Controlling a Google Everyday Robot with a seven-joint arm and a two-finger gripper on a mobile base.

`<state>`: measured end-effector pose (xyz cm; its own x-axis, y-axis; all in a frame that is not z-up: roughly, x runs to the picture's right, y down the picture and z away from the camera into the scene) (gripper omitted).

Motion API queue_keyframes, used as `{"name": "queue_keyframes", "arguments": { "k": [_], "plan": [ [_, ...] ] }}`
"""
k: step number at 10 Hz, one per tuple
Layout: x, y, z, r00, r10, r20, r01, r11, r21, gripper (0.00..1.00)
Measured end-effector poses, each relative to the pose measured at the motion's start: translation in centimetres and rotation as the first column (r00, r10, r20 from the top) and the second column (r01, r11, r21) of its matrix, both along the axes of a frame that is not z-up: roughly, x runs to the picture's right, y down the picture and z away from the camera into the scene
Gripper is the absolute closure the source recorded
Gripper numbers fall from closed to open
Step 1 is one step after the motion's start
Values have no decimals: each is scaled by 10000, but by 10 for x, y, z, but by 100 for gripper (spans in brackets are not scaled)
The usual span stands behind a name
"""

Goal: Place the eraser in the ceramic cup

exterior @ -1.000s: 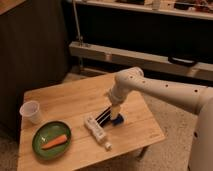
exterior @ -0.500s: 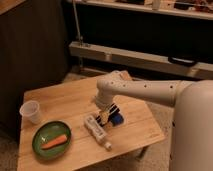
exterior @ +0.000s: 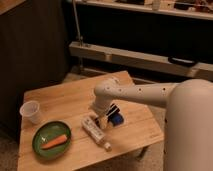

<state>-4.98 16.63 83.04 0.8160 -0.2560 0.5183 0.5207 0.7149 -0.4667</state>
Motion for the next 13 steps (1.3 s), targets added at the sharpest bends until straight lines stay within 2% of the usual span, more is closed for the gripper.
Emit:
{"name": "queue_keyframes", "arguments": {
  "k": [4, 5, 9, 10, 11, 13],
  "plan": [
    [17, 0, 11, 9989, 125, -442, -117, 9998, 184, 21],
    [21, -1, 15, 9985, 264, -480, -257, 9996, 151, 25],
    [9, 5, 26, 9993, 227, -298, -225, 9997, 62, 64],
    [6, 5, 26, 9996, 199, -209, -197, 9998, 77, 77],
    [5, 2, 23, 9997, 181, -144, -179, 9997, 151, 88],
    [2, -14, 8, 9994, 349, -62, -347, 9987, 386, 100]
  ]
}}
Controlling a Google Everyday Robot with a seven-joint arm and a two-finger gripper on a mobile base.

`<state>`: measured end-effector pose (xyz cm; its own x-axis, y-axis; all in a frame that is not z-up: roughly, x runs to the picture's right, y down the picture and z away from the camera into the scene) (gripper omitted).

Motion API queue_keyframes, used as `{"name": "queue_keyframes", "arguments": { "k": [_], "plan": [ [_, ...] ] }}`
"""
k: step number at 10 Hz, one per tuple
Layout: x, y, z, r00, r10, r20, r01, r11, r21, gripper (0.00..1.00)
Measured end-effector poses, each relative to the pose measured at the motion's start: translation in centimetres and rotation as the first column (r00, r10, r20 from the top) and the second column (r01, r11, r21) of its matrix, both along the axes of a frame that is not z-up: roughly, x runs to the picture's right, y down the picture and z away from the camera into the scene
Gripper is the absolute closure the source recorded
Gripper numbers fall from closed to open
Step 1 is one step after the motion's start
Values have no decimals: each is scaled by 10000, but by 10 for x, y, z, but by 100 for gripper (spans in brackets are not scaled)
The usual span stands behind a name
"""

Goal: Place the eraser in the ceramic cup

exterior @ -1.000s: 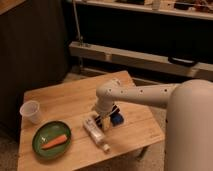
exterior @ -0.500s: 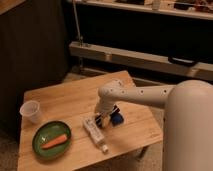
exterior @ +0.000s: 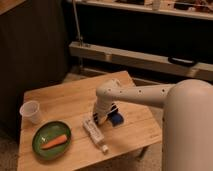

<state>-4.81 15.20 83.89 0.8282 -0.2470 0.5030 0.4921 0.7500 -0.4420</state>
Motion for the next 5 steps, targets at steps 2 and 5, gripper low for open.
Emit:
{"name": "queue_keyframes", "arguments": {
  "k": [2, 5],
  "plan": [
    [-1, -29, -20, 9993, 325, 193, -328, 9993, 175, 100],
    [7, -90, -21, 9744, 1779, 1372, -1743, 9839, -385, 100]
  ]
}}
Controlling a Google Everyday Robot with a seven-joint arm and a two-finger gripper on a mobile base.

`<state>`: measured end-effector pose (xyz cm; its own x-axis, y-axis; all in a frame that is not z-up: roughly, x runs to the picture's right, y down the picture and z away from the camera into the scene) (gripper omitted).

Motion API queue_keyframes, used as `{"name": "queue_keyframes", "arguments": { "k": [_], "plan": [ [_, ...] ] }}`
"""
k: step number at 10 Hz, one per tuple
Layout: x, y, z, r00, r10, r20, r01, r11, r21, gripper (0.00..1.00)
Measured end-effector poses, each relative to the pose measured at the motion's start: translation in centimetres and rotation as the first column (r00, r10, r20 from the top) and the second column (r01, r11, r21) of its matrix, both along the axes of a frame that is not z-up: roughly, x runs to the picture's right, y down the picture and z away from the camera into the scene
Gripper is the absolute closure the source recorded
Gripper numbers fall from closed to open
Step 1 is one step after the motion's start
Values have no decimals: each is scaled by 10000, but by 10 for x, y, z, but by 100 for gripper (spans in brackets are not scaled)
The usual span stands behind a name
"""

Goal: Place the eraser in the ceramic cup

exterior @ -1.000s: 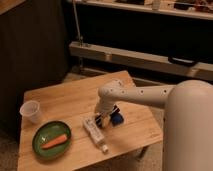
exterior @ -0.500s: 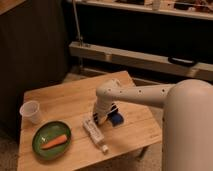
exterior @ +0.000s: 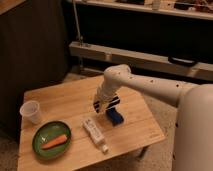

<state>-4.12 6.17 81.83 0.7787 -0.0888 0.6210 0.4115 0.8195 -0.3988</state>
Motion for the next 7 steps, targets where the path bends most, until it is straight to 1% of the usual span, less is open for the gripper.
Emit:
{"name": "queue_keyframes", "arguments": {
  "k": [1, 2, 3, 4, 5, 6, 7],
  "plan": [
    [-1, -17, 2, 9941, 667, 856, -632, 9971, -429, 100],
    [-8, -36, 2, 9712, 1394, 1934, -1217, 9874, -1009, 100],
    [-22, -54, -4, 9410, 1845, 2835, -1491, 9786, -1422, 100],
    [-44, -72, -19, 9091, 2046, 3628, -1532, 9742, -1657, 100],
    [-55, -84, -39, 8841, 2143, 4152, -1539, 9726, -1743, 100],
    [-64, -93, -66, 8552, 2173, 4706, -1486, 9726, -1790, 100],
    [-74, -101, -90, 8226, 2206, 5240, -1467, 9728, -1792, 100]
  ]
}}
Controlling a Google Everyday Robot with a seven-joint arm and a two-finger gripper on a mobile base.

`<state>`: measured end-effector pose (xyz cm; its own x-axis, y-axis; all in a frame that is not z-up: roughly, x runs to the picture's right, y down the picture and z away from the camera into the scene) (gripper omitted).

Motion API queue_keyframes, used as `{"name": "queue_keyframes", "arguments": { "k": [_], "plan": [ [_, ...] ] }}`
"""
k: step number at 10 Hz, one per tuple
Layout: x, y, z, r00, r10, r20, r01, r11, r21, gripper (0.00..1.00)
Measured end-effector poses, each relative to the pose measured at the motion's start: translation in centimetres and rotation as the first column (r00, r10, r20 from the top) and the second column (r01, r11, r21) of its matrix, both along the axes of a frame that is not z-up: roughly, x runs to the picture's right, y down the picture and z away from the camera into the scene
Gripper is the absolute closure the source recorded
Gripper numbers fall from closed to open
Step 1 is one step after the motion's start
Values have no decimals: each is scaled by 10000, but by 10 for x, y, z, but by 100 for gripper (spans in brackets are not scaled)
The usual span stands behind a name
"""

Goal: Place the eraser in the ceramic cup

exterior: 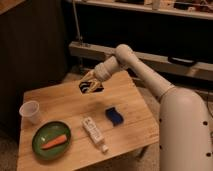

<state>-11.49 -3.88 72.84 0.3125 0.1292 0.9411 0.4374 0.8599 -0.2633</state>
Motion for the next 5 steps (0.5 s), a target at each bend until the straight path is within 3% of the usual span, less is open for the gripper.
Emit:
{"name": "queue_keyframes", "arguments": {
  "k": [2, 5],
  "plan": [
    [-18, -8, -57, 9870, 60, 1603, -74, 9999, 80, 100],
    [-75, 5, -125, 9370, -581, 3444, 506, 9982, 307, 100]
  ]
}}
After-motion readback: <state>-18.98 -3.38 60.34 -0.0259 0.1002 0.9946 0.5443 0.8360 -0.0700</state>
